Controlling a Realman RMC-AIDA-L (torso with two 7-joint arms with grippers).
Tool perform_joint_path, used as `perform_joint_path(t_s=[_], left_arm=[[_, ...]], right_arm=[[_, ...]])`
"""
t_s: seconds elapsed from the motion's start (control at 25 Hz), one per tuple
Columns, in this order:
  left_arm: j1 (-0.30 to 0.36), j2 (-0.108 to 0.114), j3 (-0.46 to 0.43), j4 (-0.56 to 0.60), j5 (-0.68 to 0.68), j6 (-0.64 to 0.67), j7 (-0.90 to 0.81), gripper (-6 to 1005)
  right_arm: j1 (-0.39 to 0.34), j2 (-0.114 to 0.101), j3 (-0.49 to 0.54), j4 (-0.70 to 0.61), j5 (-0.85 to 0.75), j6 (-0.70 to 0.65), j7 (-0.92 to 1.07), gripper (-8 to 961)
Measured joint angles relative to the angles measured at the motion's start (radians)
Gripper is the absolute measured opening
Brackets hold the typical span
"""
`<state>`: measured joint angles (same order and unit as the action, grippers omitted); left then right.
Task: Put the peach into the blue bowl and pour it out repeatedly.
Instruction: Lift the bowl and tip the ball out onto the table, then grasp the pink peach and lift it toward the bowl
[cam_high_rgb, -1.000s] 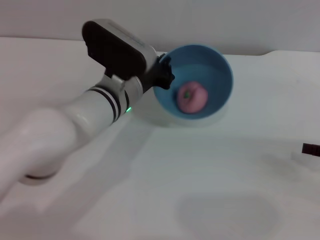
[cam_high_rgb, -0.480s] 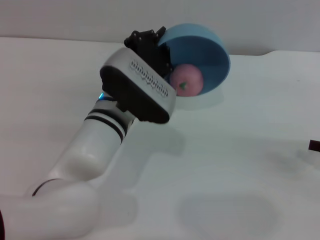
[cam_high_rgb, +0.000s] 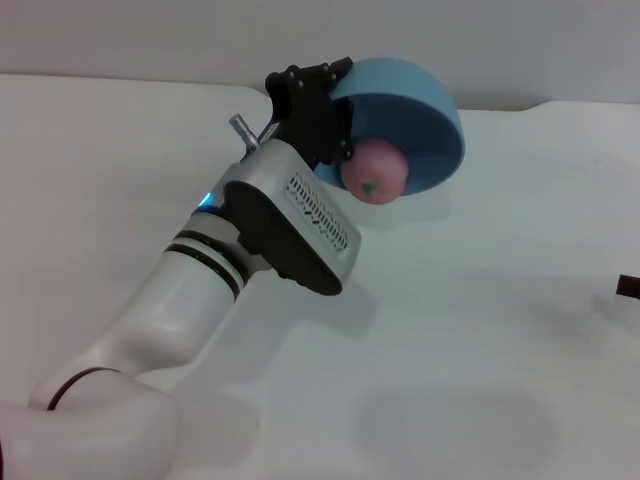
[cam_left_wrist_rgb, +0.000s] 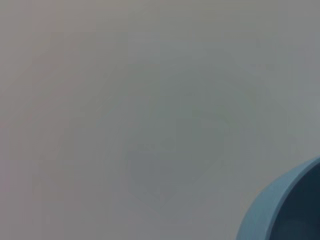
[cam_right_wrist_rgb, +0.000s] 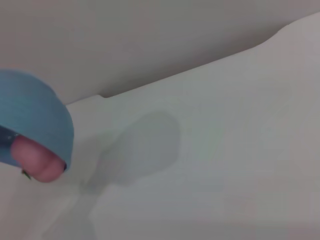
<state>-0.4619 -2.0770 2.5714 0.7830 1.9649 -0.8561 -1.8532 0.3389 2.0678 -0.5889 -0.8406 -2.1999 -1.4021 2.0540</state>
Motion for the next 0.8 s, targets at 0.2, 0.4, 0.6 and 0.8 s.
perform_joint_path(t_s=[0.2, 0.4, 0.6, 0.8], left_arm=[[0.0, 0.0, 0.009, -0.014, 0.021, -0.042, 0.058, -1], [-0.001, 0.0, 0.011, -0.025, 0.026, -0.051, 0.054, -1], [-0.002, 0.001, 0.008, -0.028, 0.027, -0.045, -0.029, -2], [-0.008, 0.009, -0.076, -0.011, 0.026, 0.071, -0.222, -2]], right_arm=[[0.001, 0.0, 0.0, 0.0, 0.002, 0.0, 0.0, 407], [0.003, 0.002, 0.0, 0.002, 0.002, 0.0, 0.0, 407], [0.006, 0.003, -0.003, 0.006, 0.002, 0.0, 0.0, 408], [0.013, 0.005, -0.011, 0.016, 0.061, -0.012, -0.048, 409]])
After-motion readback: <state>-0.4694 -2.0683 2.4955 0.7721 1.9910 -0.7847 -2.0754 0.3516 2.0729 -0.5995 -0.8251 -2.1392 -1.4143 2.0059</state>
